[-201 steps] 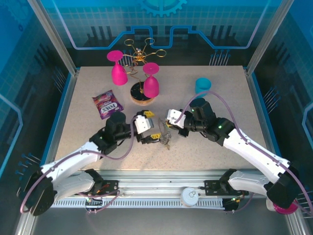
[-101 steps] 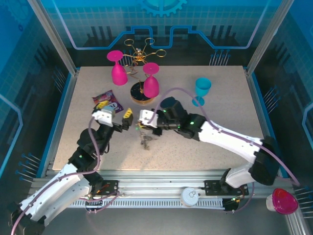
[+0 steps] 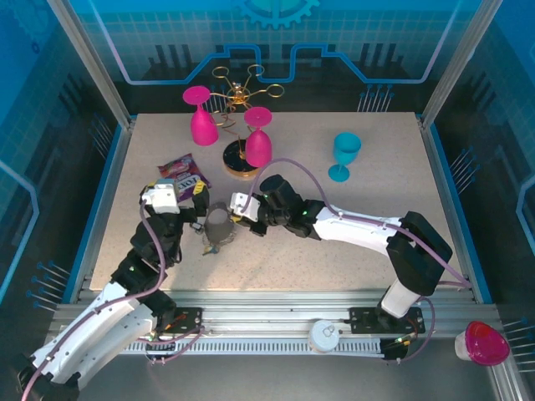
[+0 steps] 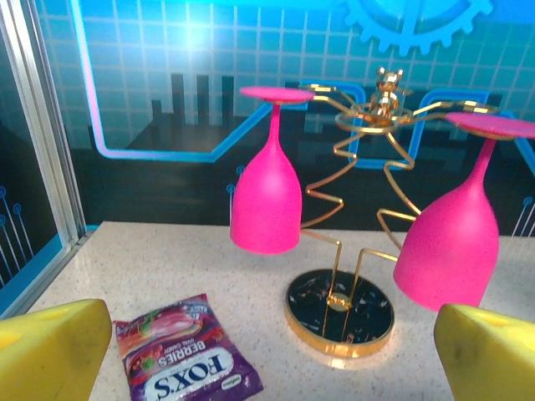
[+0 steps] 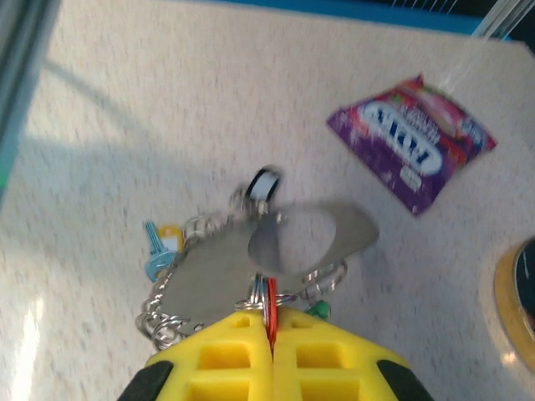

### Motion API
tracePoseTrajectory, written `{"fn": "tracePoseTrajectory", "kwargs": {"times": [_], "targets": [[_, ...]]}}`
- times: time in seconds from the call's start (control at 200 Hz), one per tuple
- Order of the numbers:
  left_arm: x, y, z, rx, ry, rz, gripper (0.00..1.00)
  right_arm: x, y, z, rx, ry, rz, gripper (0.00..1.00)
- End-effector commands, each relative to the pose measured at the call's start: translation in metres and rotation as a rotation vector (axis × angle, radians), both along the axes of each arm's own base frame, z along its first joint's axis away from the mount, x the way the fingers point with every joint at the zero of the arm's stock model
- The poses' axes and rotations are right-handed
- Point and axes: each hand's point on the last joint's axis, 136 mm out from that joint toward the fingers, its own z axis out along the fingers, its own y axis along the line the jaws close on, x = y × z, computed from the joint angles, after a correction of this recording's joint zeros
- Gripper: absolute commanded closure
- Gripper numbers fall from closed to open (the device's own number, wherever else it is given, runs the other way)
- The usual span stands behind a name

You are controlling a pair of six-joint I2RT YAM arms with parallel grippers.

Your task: Put the keys on the keyring

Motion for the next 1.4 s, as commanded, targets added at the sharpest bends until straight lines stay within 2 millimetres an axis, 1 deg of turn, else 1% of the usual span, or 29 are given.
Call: {"fn": "tracePoseTrajectory", "kwargs": {"times": [0.0,0.125,0.255,0.37,0.455,0.51,0.565,0.62,0.695,0.781,0.816,0.866,0.886,0.916,0.971,1.021,1.041,1.101,1.141,1.166,1.211,1.236,1.286,1.331,1.391], "targets": [[0.005,0.004,-0.003,-0.018,0.017,0.031,0.01,-0.006,-0.032,-0.027,-0.177,-0.07,0.053,1.0],[0.011,0.002,-0.011,-0.005,0.042,0.034,0.01,-0.01,-0.066,-0.054,-0.349,-0.113,0.062,1.0],[0.016,0.002,-0.018,0.001,0.061,0.045,0.01,-0.003,-0.101,-0.081,-0.557,-0.145,0.028,1.0],[0.019,0.004,-0.023,0.007,0.074,0.058,0.01,0.002,-0.126,-0.097,-0.688,-0.155,-0.012,0.99],[0.019,0.007,-0.028,0.017,0.087,0.068,0.01,0.007,-0.144,-0.106,-0.773,-0.167,-0.053,0.94],[0.019,0.008,-0.033,0.022,0.098,0.075,0.01,0.014,-0.159,-0.112,-0.833,-0.175,-0.094,0.87],[0.019,0.011,-0.038,0.028,0.107,0.086,0.01,0.02,-0.175,-0.115,-0.885,-0.177,-0.144,0.83],[0.019,0.014,-0.043,0.038,0.118,0.096,0.01,0.028,-0.192,-0.114,-0.914,-0.164,-0.216,0.81],[0.019,0.018,-0.05,0.049,0.135,0.111,0.01,0.037,-0.215,-0.105,-0.916,-0.145,-0.318,0.77],[0.021,0.022,-0.058,0.055,0.151,0.125,0.01,0.047,-0.24,-0.091,-0.898,-0.135,-0.436,0.7],[0.022,0.024,-0.061,0.059,0.156,0.131,0.01,0.051,-0.248,-0.085,-0.882,-0.134,-0.48,0.7],[0.024,0.027,-0.067,0.063,0.167,0.144,0.01,0.061,-0.254,-0.069,-0.812,-0.144,-0.553,0.69],[0.025,0.028,-0.069,0.063,0.171,0.147,0.01,0.059,-0.258,-0.07,-0.789,-0.132,-0.573,0.69],[0.027,0.031,-0.072,0.064,0.177,0.152,0.01,0.064,-0.26,-0.062,-0.714,-0.128,-0.616,0.68],[0.031,0.034,-0.08,0.066,0.192,0.159,0.01,0.073,-0.259,-0.041,-0.533,-0.143,-0.695,0.68],[0.035,0.039,-0.088,0.066,0.21,0.173,0.01,0.082,-0.256,-0.019,-0.31,-0.141,-0.754,0.66],[0.037,0.041,-0.091,0.068,0.215,0.175,0.01,0.084,-0.258,-0.012,-0.222,-0.133,-0.78,0.65],[0.042,0.047,-0.099,0.076,0.228,0.183,0.01,0.094,-0.269,0.008,0.034,-0.131,-0.856,0.61],[0.046,0.052,-0.106,0.076,0.237,0.193,0.01,0.101,-0.284,0.017,0.176,-0.141,-0.917,0.6],[0.048,0.055,-0.109,0.073,0.24,0.198,0.01,0.106,-0.294,0.018,0.24,-0.146,-0.953,0.59],[0.051,0.06,-0.117,0.068,0.252,0.196,0.01,0.112,-0.31,0.011,0.301,-0.14,-1.006,0.59],[0.053,0.062,-0.121,0.064,0.256,0.192,0.01,0.115,-0.314,0.006,0.304,-0.137,-1.018,0.59],[0.057,0.065,-0.131,0.051,0.268,0.176,0.01,0.12,-0.318,-0.009,0.246,-0.144,-1.017,0.58],[0.061,0.066,-0.14,0.042,0.28,0.166,0.01,0.126,-0.329,-0.021,0.25,-0.128,-1.079,0.57],[0.064,0.067,-0.152,0.034,0.295,0.152,0.01,0.128,-0.33,-0.034,0.259,-0.106,-1.075,0.56]]}}
